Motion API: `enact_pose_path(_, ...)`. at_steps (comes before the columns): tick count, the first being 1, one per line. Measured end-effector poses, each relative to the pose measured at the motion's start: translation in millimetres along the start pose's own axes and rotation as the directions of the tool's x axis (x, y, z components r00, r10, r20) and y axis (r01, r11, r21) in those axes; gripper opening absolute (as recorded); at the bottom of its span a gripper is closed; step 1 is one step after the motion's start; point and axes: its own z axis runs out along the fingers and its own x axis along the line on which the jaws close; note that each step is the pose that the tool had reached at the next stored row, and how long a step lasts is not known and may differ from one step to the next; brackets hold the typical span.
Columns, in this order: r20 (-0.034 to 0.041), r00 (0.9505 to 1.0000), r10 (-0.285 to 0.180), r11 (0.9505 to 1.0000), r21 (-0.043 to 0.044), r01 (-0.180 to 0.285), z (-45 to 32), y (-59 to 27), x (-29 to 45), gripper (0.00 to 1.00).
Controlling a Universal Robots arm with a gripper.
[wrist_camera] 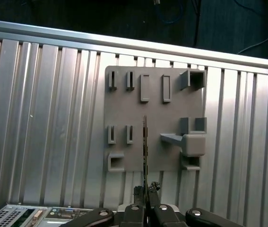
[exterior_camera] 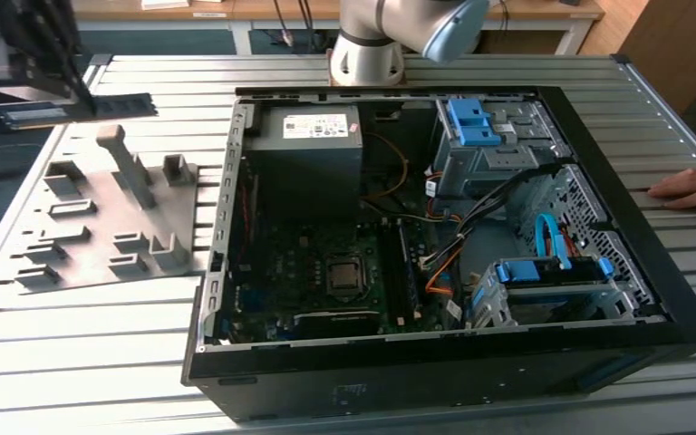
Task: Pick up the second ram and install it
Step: 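Pick up the second ram and move it above second insertion slot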
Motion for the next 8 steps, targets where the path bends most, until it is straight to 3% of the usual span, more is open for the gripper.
enact_pose_path(8,0.0001,1.0000,0.000,1.0000,-0.0013,0.000,-0.1,-35.5,5.1,0.14)
